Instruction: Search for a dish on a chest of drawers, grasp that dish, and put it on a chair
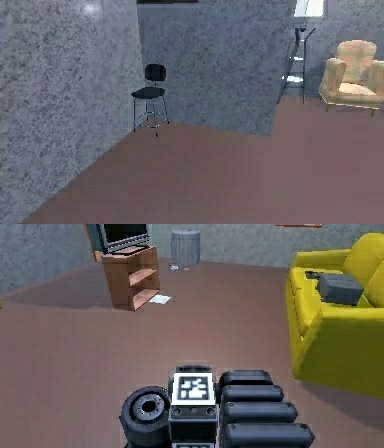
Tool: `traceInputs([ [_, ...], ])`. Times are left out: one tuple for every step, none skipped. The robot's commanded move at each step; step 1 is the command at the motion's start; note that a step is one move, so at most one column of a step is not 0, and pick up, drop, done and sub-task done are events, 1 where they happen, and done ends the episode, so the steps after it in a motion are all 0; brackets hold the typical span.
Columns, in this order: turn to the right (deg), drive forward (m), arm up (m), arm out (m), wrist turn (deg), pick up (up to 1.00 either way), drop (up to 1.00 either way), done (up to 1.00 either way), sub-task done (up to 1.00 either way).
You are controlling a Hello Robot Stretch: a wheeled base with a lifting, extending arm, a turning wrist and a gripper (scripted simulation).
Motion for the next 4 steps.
traceInputs([
  [0.0,1.0,0.0,0.0,0.0,0.0,0.0,0.0,0.0],
  [0.0,0.9,0.0,0.0,0.0,0.0,0.0,0.0,0.0],
  [-45.0,0.0,0.0,0.0,0.0,0.0,0.0,0.0,0.0],
  [-45.0,0.0,0.0,0.0,0.0,0.0,0.0,0.0,0.0],
])
